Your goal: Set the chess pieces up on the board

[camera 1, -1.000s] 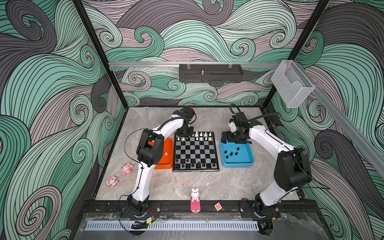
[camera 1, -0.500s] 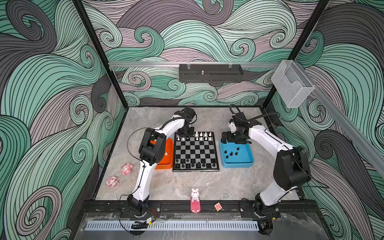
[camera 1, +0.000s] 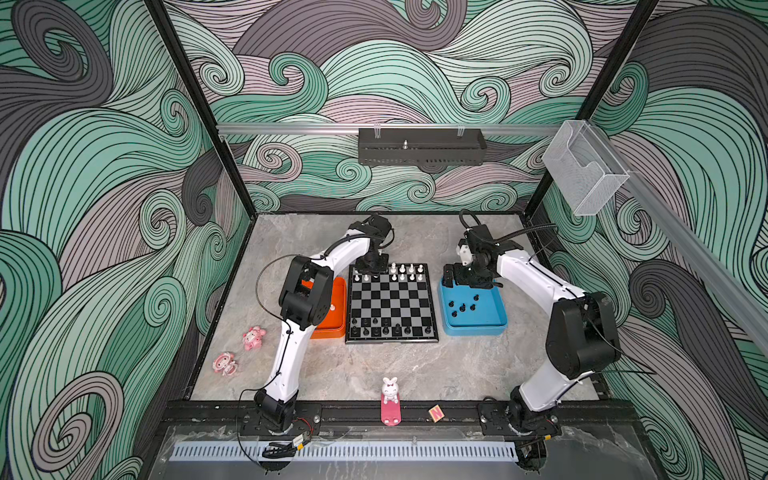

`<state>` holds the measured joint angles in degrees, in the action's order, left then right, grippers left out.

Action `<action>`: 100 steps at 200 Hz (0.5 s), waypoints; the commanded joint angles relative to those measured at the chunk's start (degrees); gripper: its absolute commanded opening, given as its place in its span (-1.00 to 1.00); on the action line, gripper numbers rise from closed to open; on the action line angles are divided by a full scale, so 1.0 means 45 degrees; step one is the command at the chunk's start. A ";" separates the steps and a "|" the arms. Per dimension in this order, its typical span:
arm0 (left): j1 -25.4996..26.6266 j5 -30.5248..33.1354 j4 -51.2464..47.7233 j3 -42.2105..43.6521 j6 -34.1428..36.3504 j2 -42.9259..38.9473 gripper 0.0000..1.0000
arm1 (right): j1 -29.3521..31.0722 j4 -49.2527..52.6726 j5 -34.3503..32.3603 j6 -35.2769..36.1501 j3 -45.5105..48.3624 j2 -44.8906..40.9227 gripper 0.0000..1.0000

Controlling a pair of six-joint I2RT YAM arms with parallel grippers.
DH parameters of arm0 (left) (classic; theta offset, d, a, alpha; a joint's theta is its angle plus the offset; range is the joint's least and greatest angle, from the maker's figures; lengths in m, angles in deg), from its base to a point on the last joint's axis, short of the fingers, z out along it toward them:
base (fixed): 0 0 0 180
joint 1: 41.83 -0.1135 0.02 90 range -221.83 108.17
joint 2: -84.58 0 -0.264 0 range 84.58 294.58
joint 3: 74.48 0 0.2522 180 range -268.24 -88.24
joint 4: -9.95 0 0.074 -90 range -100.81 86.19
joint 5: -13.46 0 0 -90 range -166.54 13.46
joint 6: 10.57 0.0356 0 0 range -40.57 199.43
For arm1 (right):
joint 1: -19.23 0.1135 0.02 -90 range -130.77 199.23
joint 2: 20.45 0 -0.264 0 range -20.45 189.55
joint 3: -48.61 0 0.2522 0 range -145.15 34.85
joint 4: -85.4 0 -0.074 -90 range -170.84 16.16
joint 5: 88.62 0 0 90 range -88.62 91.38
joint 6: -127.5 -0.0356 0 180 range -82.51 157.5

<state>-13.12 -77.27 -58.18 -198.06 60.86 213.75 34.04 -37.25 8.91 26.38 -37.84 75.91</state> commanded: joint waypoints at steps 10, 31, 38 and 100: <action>0.0144 -0.0130 -0.0302 -0.0458 -0.0054 0.0277 -0.75 | -0.0078 0.0176 0.0006 0.0087 0.0000 0.0082 1.00; 0.0154 -0.0130 -0.0340 -0.0459 -0.0054 0.0275 -0.75 | -0.0085 0.0172 0.0009 0.0087 0.0001 0.0089 1.00; 0.0163 -0.0125 -0.0359 -0.0455 -0.0054 0.0281 -0.75 | -0.0083 0.0173 0.0006 0.0090 0.0019 0.0102 1.00; 0.0191 -0.0043 -0.0431 -0.0488 -0.0034 0.0311 -0.75 | -0.0084 0.0175 0.0081 0.0097 0.0000 0.0189 1.00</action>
<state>-12.79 -77.25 -58.27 -198.06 60.86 213.84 34.04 -37.25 8.96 26.40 -37.84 76.06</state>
